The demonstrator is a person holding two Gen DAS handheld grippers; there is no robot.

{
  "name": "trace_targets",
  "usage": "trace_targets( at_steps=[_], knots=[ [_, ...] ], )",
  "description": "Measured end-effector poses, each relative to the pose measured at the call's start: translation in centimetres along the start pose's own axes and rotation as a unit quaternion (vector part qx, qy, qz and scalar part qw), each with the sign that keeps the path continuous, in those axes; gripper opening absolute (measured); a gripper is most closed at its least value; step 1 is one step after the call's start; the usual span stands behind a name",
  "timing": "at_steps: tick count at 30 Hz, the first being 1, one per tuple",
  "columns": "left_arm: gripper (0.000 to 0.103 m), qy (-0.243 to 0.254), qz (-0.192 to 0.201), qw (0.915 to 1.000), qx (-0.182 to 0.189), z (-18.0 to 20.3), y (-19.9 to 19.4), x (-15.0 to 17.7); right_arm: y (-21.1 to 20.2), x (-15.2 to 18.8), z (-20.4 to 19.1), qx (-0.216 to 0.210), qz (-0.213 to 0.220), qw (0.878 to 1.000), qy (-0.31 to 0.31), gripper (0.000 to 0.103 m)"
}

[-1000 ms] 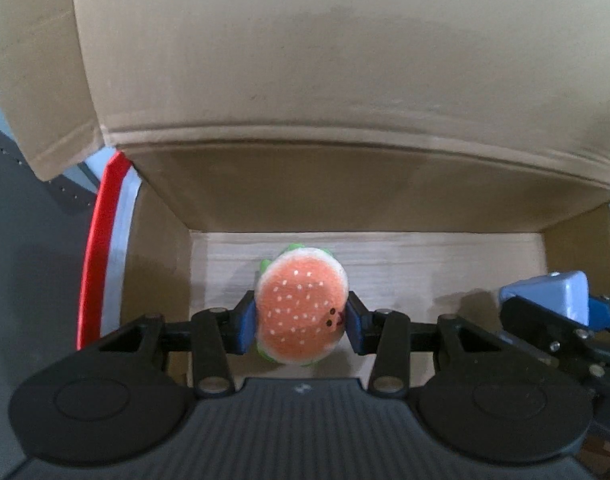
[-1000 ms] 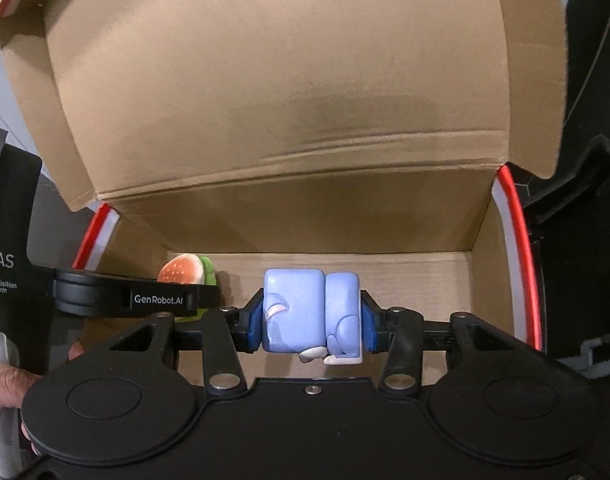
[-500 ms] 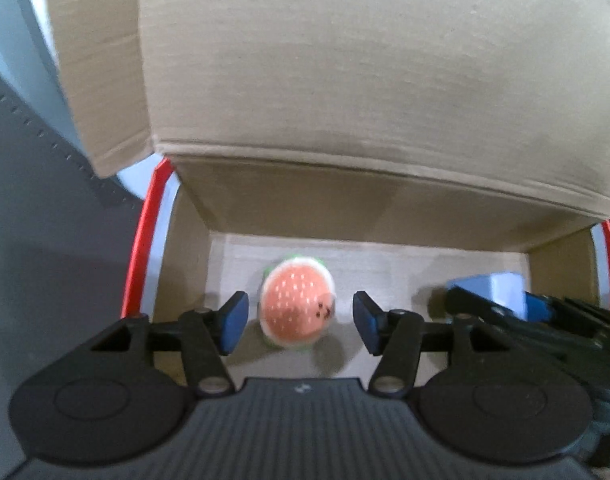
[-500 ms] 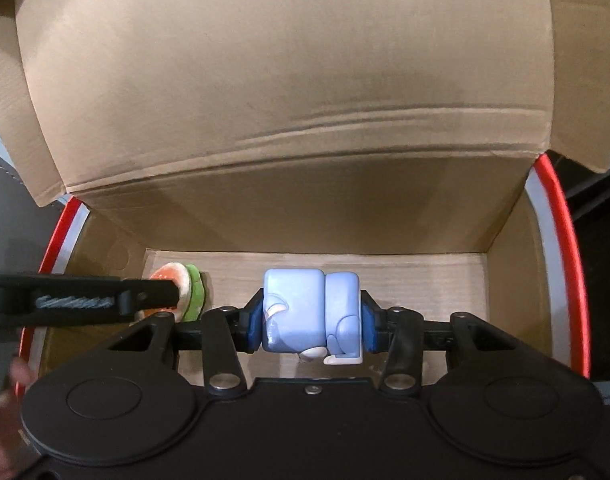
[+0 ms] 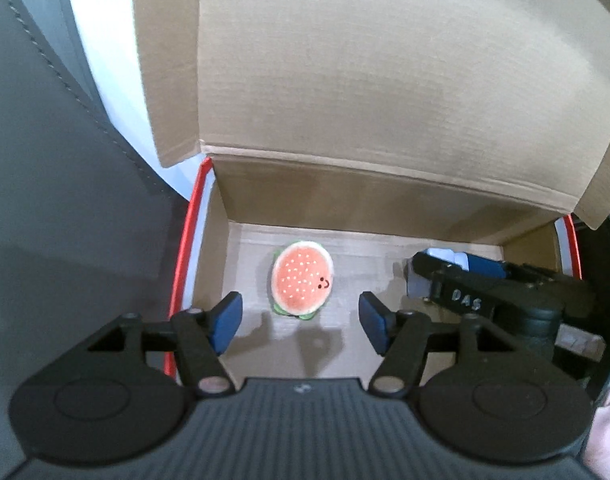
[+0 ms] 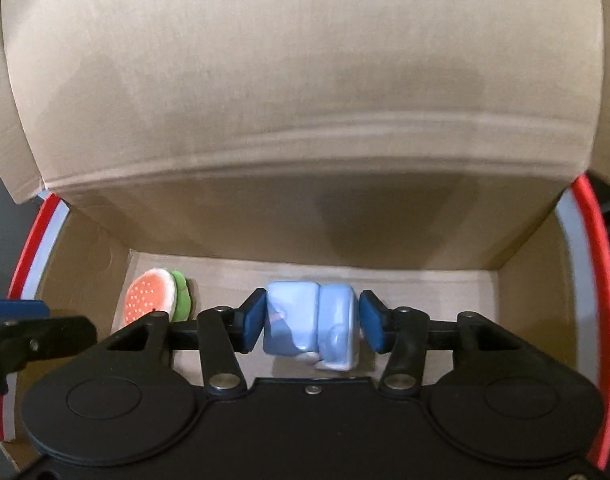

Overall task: Organize objects
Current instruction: 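Open the left tool releasing the burger while the right tool releases the cube, then raise both tools out of the shoebox and back away from it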

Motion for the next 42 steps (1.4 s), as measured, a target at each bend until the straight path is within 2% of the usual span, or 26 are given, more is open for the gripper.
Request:
trace_targets(
  at_steps=[3,10,21,25,30,33,42],
  knots=[
    [0.064,0.006,0.005,1.0,-0.004,-0.1,-0.7,-0.1,-1.3,-0.3,0.1,-0.006,0.005,1.0,0.004,0.052],
    [0.077,0.004,0.027,0.9996,0.008,0.0,-3.3,-0.5,-5.1,-0.8,0.1,-0.015,0.019,1.0,0.008,0.058],
    [0.089,0.008,0.062,0.998,0.009,-0.5,-7.9,0.1,-12.5,-1.1,-1.8,-0.059,0.062,0.996,0.001,0.088],
    [0.09,0.004,0.074,0.9972,0.008,-0.8,-9.5,0.3,-14.7,-1.2,-1.8,-0.065,0.074,0.995,0.011,0.091],
    [0.094,-0.001,0.087,0.9962,0.011,-1.0,-11.8,0.7,-17.2,-1.4,-2.4,-0.071,0.096,0.993,0.012,0.102],
    [0.099,0.005,0.102,0.9948,0.01,-0.9,-13.3,1.0,-19.0,-1.4,-2.5,-0.073,0.108,0.991,0.015,0.103],
    [0.103,0.012,0.128,0.9914,0.022,-0.6,-17.7,2.2,-23.1,-0.4,-3.2,-0.087,0.135,0.987,0.025,0.103]
  ],
)
Point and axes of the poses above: each gripper's, at about its wrist camera, not at the fingertips, and y roughly the way its jaws point, z to its right, x to its underside, the point moved 10 cm from there along y, roughly the way its jaws point, and after that the axes turned 1 degree about x, right-handed, at the moved point
